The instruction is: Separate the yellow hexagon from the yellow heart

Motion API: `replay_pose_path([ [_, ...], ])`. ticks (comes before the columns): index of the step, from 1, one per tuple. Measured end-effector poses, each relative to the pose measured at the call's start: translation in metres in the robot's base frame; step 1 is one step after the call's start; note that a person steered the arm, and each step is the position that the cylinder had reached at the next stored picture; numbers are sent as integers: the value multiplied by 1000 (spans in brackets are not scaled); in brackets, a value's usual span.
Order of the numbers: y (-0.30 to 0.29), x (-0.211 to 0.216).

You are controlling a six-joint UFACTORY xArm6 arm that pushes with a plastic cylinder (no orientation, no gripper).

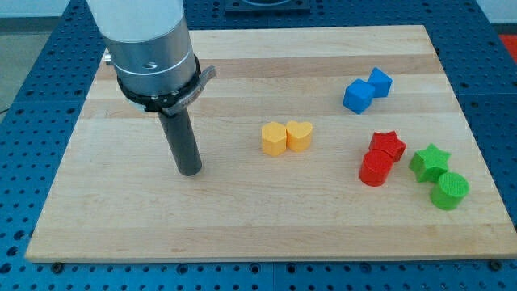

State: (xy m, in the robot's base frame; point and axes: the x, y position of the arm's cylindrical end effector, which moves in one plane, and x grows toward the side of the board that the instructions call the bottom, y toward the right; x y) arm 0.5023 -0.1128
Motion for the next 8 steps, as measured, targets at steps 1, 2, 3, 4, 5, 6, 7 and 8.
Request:
replay_pose_path([
  [1, 0, 0],
  [2, 25, 0],
  [3, 77, 0],
  [4, 119, 0],
  [5, 122, 0],
  [6, 122, -1],
  [7, 122, -22],
  [8, 122, -71],
])
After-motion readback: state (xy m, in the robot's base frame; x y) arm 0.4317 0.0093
